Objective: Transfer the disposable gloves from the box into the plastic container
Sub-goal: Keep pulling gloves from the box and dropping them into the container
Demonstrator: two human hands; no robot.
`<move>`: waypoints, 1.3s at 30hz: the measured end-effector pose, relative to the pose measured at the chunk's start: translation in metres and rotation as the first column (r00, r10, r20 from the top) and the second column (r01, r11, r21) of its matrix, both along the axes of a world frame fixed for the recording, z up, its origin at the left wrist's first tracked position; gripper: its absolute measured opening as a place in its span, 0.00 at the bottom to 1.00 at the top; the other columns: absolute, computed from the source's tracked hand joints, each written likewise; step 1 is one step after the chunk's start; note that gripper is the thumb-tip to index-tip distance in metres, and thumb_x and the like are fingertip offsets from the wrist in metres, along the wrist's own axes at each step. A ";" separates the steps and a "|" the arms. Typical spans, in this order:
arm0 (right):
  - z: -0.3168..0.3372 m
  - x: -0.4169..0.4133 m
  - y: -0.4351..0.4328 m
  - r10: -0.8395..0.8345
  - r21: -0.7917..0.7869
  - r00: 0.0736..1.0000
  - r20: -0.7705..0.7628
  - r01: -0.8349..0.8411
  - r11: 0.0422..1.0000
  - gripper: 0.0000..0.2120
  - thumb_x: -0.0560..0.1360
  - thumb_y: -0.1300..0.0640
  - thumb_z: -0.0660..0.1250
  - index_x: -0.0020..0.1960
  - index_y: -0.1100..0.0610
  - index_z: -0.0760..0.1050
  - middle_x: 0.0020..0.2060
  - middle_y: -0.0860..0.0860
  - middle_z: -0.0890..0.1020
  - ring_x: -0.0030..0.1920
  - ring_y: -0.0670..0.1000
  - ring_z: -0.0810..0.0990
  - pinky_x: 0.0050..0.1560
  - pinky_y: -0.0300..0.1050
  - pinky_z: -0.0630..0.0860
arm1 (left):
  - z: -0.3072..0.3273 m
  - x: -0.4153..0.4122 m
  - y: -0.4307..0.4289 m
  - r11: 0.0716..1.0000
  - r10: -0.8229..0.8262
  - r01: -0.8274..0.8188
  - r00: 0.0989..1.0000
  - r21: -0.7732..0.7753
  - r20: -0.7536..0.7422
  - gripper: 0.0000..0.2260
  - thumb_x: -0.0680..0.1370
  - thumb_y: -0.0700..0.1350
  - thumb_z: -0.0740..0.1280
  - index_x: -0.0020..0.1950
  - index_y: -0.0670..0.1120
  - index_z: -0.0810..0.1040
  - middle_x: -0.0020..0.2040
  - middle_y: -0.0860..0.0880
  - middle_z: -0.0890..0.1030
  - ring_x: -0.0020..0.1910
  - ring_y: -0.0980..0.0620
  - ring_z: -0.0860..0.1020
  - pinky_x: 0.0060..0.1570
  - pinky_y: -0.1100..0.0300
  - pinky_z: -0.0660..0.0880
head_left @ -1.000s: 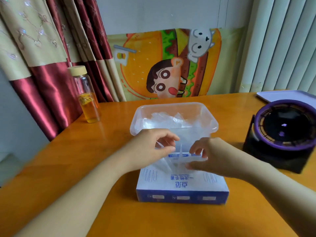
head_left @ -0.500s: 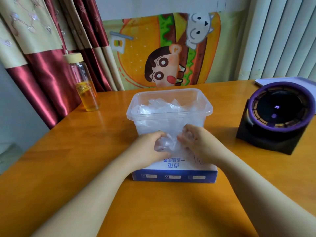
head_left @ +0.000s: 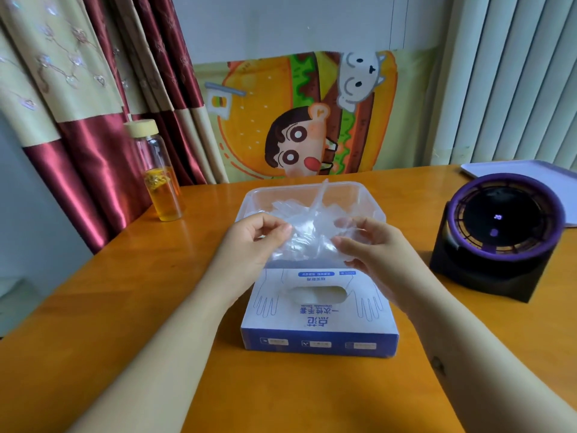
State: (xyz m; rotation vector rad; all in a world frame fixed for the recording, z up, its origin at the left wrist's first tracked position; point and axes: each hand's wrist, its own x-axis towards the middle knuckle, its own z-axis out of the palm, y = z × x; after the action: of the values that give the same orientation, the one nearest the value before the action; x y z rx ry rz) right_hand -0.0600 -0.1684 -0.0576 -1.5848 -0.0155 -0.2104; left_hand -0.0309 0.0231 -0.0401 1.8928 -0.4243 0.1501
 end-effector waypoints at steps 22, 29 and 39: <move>0.055 0.011 -0.012 0.217 -0.117 0.975 -0.048 -0.222 0.968 0.03 0.71 0.58 0.70 0.42 0.55 0.82 0.48 0.54 0.84 0.46 0.51 0.78 0.52 0.50 0.76 | 0.042 0.008 0.017 0.995 -0.072 0.076 0.995 -0.065 0.066 0.04 0.79 0.41 0.64 0.48 0.44 0.78 0.39 0.55 0.84 0.36 0.63 0.80 0.33 0.72 0.72; 0.085 0.020 -0.008 0.089 -0.396 0.985 0.150 -0.022 0.918 0.08 0.71 0.50 0.71 0.46 0.53 0.84 0.40 0.46 0.86 0.39 0.39 0.82 0.44 0.33 0.75 | 0.046 0.021 0.026 0.992 -0.058 0.042 0.989 0.118 0.133 0.05 0.77 0.44 0.68 0.46 0.55 0.80 0.42 0.62 0.83 0.44 0.62 0.80 0.44 0.64 0.78; 0.116 0.048 0.000 0.119 -0.750 0.902 0.415 0.266 0.605 0.17 0.73 0.65 0.69 0.58 0.51 0.80 0.52 0.43 0.82 0.45 0.38 0.80 0.46 0.20 0.71 | 0.065 0.050 0.049 0.950 0.288 -0.312 0.823 -0.034 0.490 0.14 0.79 0.37 0.63 0.51 0.57 0.76 0.56 0.54 0.79 0.55 0.60 0.75 0.50 0.76 0.68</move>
State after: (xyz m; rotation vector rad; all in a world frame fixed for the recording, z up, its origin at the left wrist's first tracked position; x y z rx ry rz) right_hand -0.0116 -0.1679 0.0585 -2.4212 -0.4527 -0.7028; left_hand 0.0194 0.0724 0.0245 1.9493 -0.4664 0.8565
